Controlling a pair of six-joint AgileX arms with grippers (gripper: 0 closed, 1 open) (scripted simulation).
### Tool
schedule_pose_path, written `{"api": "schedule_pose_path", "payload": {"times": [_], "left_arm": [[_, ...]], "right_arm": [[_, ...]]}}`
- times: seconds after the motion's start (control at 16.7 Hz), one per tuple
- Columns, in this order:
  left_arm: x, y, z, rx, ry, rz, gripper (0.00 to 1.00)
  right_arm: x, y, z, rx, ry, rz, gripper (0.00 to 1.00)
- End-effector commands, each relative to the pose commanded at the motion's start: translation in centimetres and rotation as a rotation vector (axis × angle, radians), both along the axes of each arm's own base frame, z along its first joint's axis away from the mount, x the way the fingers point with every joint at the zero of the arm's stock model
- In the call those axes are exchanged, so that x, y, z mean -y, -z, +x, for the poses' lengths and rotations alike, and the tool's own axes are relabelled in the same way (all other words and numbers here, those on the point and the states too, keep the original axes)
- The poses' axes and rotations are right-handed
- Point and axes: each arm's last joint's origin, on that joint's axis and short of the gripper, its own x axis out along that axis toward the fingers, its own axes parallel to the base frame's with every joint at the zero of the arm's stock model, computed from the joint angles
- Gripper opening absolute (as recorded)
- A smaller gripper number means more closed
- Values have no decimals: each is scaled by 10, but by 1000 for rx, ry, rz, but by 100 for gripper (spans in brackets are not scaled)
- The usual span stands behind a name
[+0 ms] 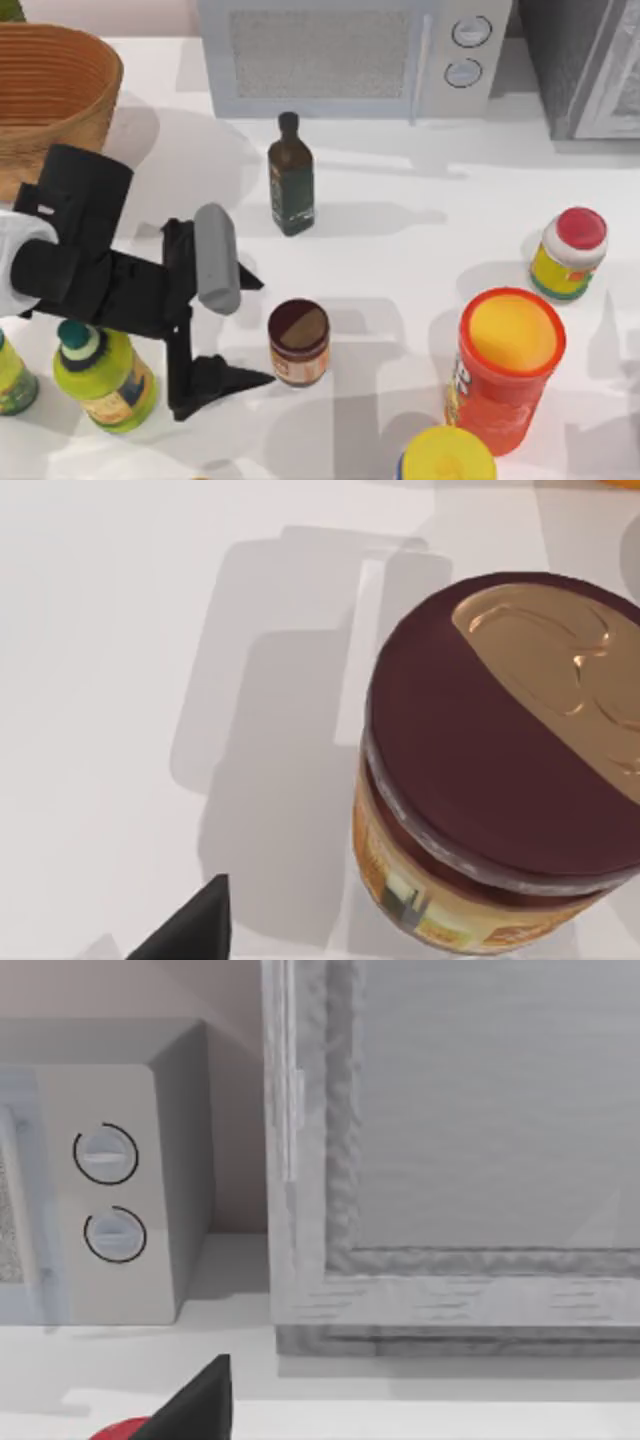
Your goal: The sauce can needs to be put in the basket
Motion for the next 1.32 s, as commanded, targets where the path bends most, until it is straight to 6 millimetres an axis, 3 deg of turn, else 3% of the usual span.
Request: {"api": "schedule_pose_path", "payload": {"times": [0.18, 0.42, 0.72, 0.96, 1.26, 1.32], "left_arm": [[2, -2, 3, 4, -5, -1, 100], [28, -4, 15, 5, -2, -4, 100], [56, 22, 17, 2, 2, -1, 100], [54, 44, 8, 0, 1, 0, 100], [53, 45, 7, 0, 0, 0, 100], [53, 45, 7, 0, 0, 0, 92]], "right_arm": [[0, 0, 0, 0, 0, 0, 100], [0, 0, 0, 0, 0, 0, 100], [0, 0, 0, 0, 0, 0, 100], [0, 0, 0, 0, 0, 0, 100], [0, 0, 0, 0, 0, 0, 100], [0, 0, 0, 0, 0, 0, 100]]}}
